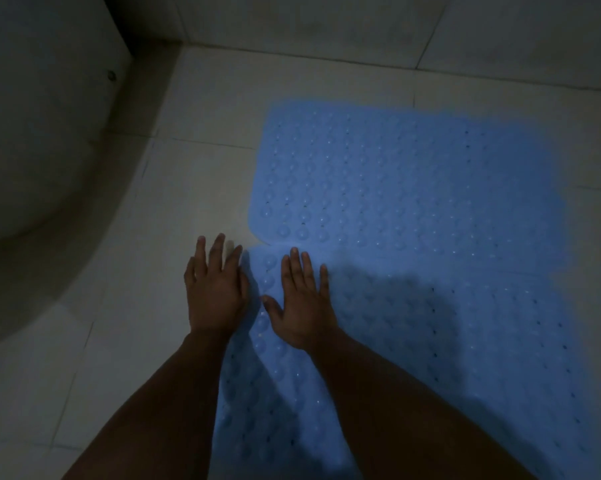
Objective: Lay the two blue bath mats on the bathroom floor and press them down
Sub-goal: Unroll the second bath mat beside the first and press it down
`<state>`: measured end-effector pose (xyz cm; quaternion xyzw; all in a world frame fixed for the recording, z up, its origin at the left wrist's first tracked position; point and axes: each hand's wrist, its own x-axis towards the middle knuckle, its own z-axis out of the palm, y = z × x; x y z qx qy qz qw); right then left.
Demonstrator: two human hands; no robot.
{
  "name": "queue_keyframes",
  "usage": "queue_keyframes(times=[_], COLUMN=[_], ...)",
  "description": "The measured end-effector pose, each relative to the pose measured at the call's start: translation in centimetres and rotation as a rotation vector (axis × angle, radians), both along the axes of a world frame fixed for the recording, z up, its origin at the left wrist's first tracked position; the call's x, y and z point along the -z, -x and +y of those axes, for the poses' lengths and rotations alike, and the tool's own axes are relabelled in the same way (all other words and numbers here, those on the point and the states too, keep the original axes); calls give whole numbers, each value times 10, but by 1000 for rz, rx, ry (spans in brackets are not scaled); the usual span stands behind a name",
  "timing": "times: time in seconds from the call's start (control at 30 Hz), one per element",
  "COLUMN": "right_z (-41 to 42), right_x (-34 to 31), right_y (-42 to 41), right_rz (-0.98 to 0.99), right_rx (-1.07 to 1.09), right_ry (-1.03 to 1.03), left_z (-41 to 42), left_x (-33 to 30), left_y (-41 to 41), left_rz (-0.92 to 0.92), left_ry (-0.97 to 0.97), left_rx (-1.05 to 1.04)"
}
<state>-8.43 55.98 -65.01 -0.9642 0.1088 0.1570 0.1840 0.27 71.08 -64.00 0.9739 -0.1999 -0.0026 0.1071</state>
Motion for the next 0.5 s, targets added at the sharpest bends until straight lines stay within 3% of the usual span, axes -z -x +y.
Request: queue_keyframes(times=[0.17,0.33,0.5], right_z=[-52,-123,-155], right_x=[-65,-89,-60], right_y=[-48,-29,25], right_rz=[189,-57,-252], right_rx=[157,381,474], right_ry=[-406,-361,-299], left_z=[-17,-73,-137], left_x=[-25,-21,11], left_y=[12,47,88], left_rz=[46,100,154], left_ry=[85,66,-2], left_rx=[-169,133,383])
